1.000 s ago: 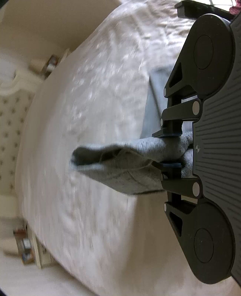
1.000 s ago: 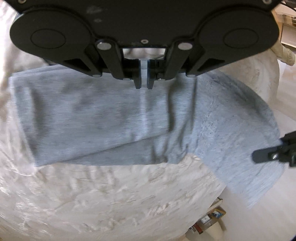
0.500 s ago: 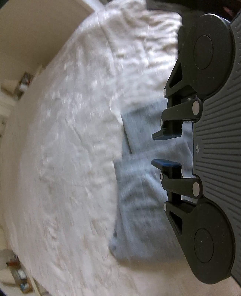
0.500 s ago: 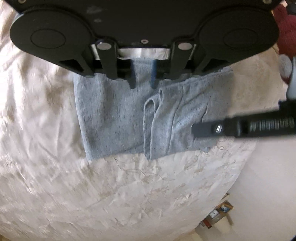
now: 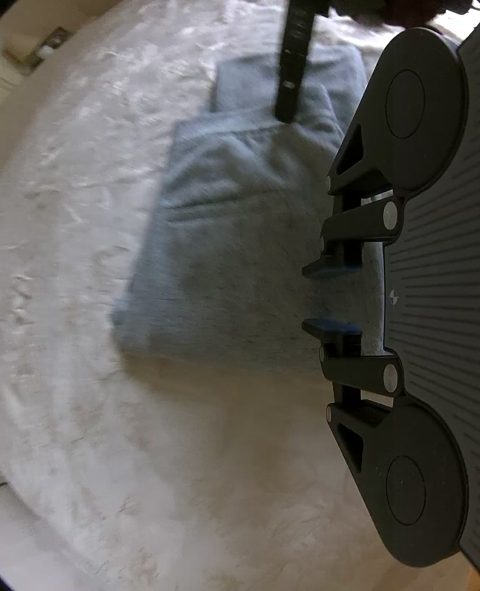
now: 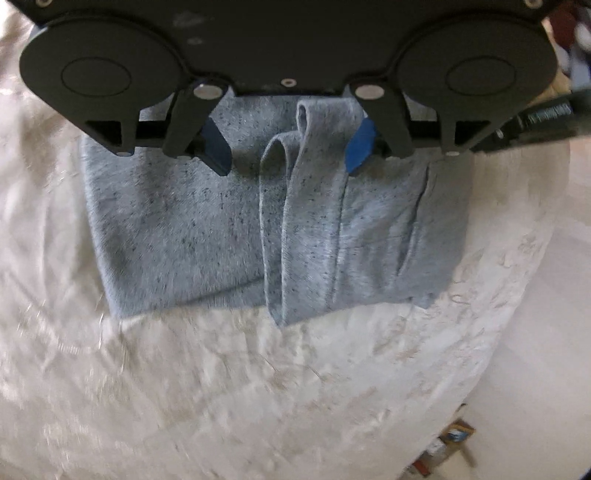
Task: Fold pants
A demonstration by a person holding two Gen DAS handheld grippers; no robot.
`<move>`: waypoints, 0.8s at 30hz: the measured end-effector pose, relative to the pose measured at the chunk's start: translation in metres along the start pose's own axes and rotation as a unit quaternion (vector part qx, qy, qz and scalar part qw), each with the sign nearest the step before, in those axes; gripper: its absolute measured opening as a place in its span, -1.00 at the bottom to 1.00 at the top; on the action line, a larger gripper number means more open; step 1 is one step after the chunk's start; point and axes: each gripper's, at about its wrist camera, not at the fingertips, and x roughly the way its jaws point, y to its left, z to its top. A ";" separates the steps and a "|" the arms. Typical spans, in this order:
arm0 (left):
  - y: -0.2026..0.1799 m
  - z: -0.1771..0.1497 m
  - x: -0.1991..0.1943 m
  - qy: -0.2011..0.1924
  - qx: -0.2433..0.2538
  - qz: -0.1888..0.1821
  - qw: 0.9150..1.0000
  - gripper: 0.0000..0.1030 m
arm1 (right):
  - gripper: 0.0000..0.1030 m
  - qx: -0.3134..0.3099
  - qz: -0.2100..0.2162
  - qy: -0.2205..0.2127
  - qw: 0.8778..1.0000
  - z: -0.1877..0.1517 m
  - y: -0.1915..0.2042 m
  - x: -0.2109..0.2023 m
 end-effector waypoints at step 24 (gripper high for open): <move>0.035 0.013 -0.028 -0.041 0.002 -0.034 0.999 -0.44 | -0.86 -0.095 -0.084 -0.095 0.987 -0.004 0.027 -0.089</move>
